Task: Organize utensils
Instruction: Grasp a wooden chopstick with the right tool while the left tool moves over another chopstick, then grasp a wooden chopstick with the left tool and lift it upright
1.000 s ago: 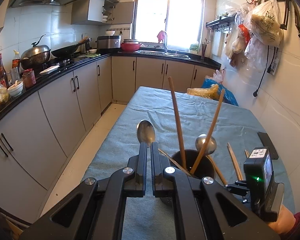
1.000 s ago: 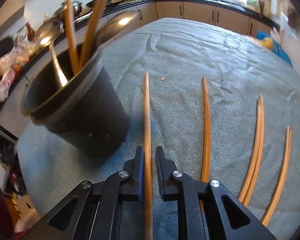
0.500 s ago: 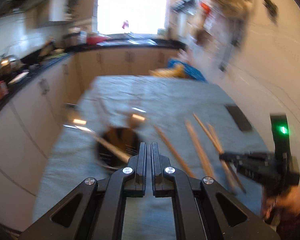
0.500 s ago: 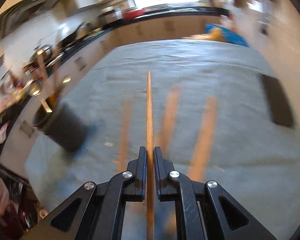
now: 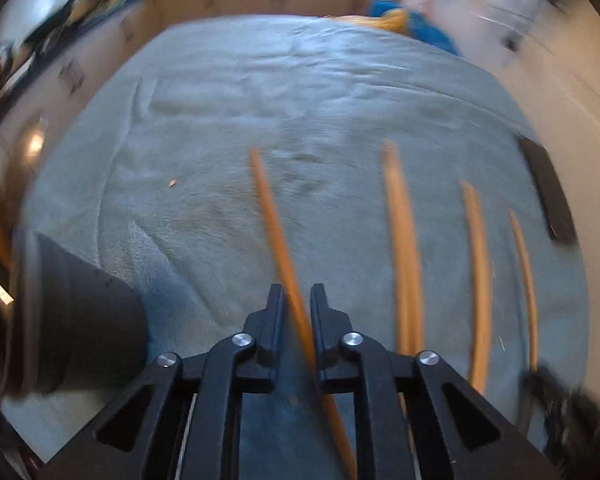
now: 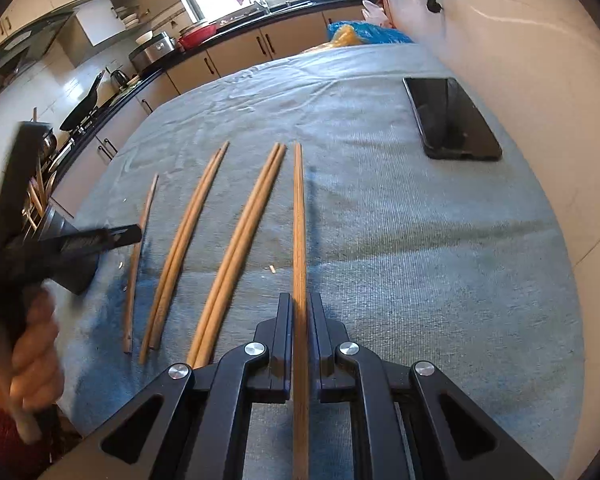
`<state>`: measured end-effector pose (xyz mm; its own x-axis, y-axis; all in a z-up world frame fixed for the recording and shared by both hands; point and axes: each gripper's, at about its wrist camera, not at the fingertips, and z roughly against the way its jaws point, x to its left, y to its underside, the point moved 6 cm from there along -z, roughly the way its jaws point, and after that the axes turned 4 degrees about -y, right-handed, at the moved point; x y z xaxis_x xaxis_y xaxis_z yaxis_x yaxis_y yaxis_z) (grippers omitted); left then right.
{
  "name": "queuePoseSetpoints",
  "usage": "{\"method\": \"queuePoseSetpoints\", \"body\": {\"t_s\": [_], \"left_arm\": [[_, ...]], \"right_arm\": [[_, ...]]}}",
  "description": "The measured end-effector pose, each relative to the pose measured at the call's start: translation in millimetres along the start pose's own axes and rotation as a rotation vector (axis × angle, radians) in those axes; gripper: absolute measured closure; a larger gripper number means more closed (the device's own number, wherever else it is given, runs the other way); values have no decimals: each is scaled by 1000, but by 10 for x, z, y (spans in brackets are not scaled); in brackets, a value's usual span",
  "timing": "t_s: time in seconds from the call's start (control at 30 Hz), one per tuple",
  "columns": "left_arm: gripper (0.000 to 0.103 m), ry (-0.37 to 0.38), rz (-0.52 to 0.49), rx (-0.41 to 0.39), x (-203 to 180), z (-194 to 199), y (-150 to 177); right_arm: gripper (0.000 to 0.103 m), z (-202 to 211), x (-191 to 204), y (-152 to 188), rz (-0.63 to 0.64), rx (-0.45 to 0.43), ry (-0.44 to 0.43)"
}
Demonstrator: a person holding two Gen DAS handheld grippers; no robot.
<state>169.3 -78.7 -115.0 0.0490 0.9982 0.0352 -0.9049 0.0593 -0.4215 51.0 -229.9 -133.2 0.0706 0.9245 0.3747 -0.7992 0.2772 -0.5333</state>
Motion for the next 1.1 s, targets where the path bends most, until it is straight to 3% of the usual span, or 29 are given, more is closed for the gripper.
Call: {"method": "queuePoseSetpoints", "body": {"t_s": [0.23, 0.3, 0.53, 0.7, 0.87, 1.1], "left_arm": [[84, -134, 124, 25, 187, -195, -341], [84, -120, 136, 35, 207, -236, -396], [72, -166, 121, -13, 160, -101, -513], [70, -199, 101, -42, 182, -38, -552], [70, -212, 106, -20, 218, -64, -582], [70, -274, 92, 20, 199, -256, -659]], "right_arm": [[95, -45, -34, 15, -12, -4, -36], [95, -50, -37, 0, -13, -9, -45], [95, -39, -84, -19, -23, -4, -57], [94, -92, -71, -7, -16, 31, -63], [90, 32, -153, -43, -22, -1, -59], [80, 223, -229, -97, -52, -60, -117]]}}
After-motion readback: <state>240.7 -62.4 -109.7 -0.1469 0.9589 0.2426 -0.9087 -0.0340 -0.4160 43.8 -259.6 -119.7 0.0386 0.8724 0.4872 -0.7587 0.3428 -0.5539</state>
